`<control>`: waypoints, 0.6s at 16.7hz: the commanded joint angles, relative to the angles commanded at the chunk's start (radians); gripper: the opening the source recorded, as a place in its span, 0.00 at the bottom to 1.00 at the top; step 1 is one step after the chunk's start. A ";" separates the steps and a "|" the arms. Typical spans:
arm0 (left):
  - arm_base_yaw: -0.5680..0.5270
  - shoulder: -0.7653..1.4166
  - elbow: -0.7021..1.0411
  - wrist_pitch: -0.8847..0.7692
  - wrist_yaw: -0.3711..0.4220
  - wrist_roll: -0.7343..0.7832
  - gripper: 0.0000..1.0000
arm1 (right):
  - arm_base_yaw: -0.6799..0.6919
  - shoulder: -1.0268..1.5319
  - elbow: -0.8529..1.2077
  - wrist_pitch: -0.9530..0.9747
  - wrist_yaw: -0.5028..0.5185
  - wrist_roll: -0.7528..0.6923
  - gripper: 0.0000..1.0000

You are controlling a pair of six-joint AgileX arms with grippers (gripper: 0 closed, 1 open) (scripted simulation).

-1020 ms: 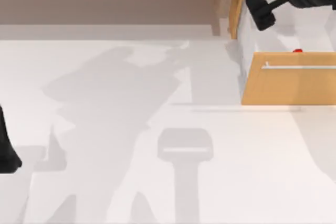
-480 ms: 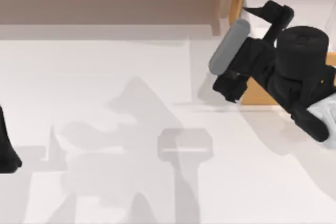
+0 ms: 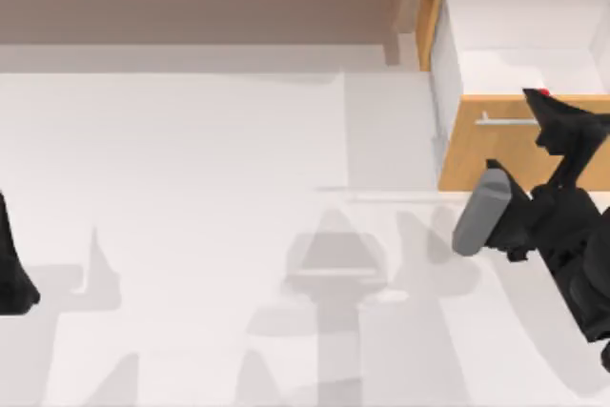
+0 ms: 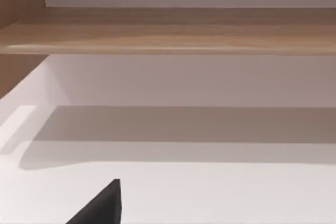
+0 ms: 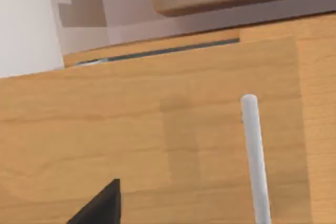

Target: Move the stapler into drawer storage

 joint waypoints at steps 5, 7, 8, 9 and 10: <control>0.000 0.000 0.000 0.000 0.000 0.000 1.00 | -0.114 0.073 -0.087 0.209 0.086 -0.167 1.00; 0.000 0.000 0.000 0.000 0.000 0.000 1.00 | -0.124 0.078 -0.091 0.222 0.093 -0.179 1.00; 0.000 0.000 0.000 0.000 0.000 0.000 1.00 | -0.124 0.078 -0.091 0.222 0.093 -0.179 1.00; 0.000 0.000 0.000 0.000 0.000 0.000 1.00 | -0.124 0.078 -0.091 0.222 0.093 -0.179 1.00; 0.000 0.000 0.000 0.000 0.000 0.000 1.00 | -0.124 0.078 -0.091 0.222 0.093 -0.179 1.00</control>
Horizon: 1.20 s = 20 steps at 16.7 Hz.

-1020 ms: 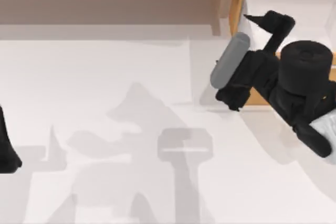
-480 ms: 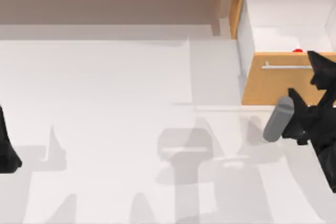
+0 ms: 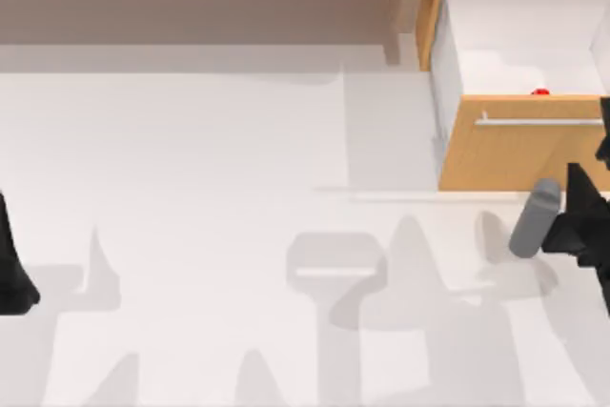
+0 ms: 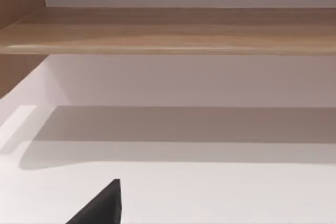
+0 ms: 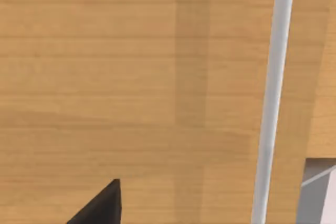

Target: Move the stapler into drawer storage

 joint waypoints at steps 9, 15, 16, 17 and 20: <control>0.000 0.000 0.000 0.000 0.000 0.000 1.00 | -0.038 0.016 0.094 -0.077 -0.038 0.000 1.00; 0.000 0.000 0.000 0.000 0.000 0.000 1.00 | -0.038 0.016 0.094 -0.077 -0.038 0.000 0.70; 0.000 0.000 0.000 0.000 0.000 0.000 1.00 | -0.038 0.016 0.094 -0.077 -0.038 0.000 0.62; 0.000 0.000 0.000 0.000 0.000 0.000 1.00 | -0.038 0.016 0.094 -0.077 -0.038 0.000 0.55; 0.000 0.000 0.000 0.000 0.000 0.000 1.00 | -0.038 0.016 0.094 -0.077 -0.038 0.000 0.32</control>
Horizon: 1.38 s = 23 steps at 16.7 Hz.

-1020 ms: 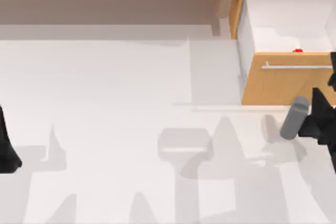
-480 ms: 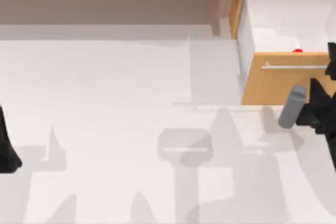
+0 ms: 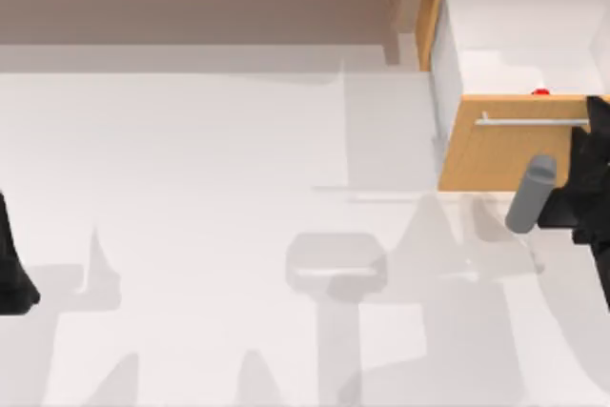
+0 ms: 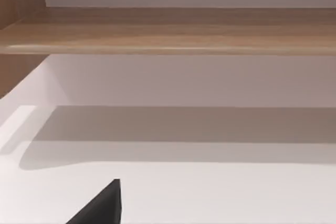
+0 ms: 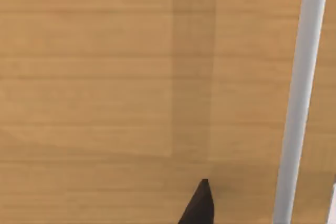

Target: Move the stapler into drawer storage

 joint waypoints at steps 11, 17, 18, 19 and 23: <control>0.000 0.000 0.000 0.000 0.000 0.000 1.00 | 0.000 0.000 0.000 0.000 0.000 0.000 0.00; 0.000 0.000 0.000 0.000 0.000 0.000 1.00 | -0.020 0.023 0.066 -0.051 -0.017 0.003 0.00; 0.000 0.000 0.000 0.000 0.000 0.000 1.00 | -0.026 0.030 0.093 -0.066 -0.023 0.003 0.00; 0.000 0.000 0.000 0.000 0.000 0.000 1.00 | -0.031 0.037 0.112 -0.081 -0.031 0.003 0.00; 0.000 0.000 0.000 0.000 0.000 0.000 1.00 | -0.054 0.064 0.218 -0.148 -0.057 0.002 0.00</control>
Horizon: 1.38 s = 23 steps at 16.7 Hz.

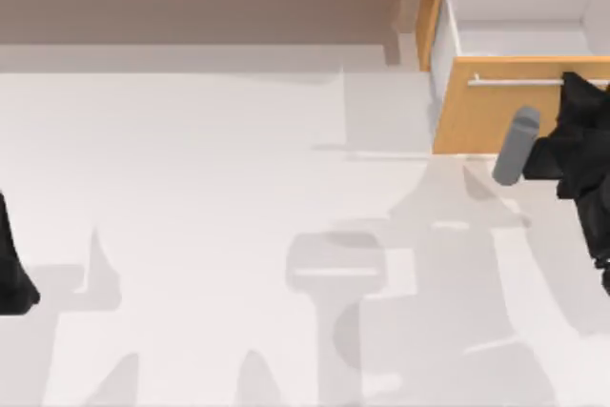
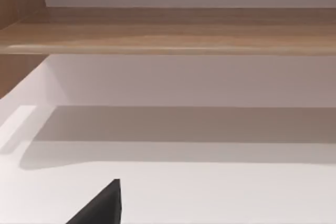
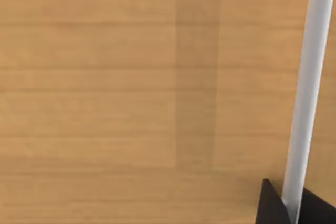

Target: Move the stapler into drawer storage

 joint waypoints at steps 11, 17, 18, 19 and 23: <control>0.000 0.000 0.000 0.000 0.000 0.000 1.00 | -0.032 0.069 0.161 -0.105 -0.034 0.002 0.00; 0.000 0.000 0.000 0.000 0.000 0.000 1.00 | -0.057 0.119 0.290 -0.185 -0.056 0.001 0.00; 0.000 0.000 0.000 0.000 0.000 0.000 1.00 | -0.057 0.119 0.290 -0.185 -0.056 0.001 0.00; 0.000 0.000 0.000 0.000 0.000 0.000 1.00 | -0.053 0.115 0.286 -0.185 -0.053 0.004 0.00; 0.000 0.000 0.000 0.000 0.000 0.000 1.00 | -0.061 0.142 0.346 -0.216 -0.059 0.003 0.00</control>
